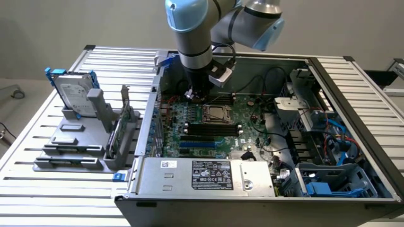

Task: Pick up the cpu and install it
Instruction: 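Install the first cpu locking lever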

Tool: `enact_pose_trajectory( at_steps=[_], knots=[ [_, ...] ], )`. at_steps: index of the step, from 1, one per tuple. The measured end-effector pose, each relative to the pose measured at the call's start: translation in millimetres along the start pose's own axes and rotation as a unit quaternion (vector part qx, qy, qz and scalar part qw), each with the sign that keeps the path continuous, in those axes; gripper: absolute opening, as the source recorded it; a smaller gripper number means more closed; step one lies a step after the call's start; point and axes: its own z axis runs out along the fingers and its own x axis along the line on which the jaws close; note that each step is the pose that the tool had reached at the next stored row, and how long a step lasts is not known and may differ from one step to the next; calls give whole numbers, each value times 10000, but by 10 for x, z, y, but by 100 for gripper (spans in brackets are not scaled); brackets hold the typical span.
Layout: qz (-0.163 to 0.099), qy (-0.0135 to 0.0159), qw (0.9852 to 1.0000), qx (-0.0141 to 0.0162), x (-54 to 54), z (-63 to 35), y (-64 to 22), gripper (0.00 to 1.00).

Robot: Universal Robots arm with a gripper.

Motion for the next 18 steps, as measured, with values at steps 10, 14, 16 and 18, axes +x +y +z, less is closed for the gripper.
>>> enact_pose_trajectory(
  at_steps=[10, 14, 16, 18],
  knots=[
    [0, -3, 10000, -1, 14, 7, 19, 11],
    [0, -3, 10000, -1, 15, 21, 25, 11],
    [0, -4, 10000, -2, 17, 29, 31, 11],
    [0, -5, 10000, -2, 20, 35, 36, 11]
  ],
)
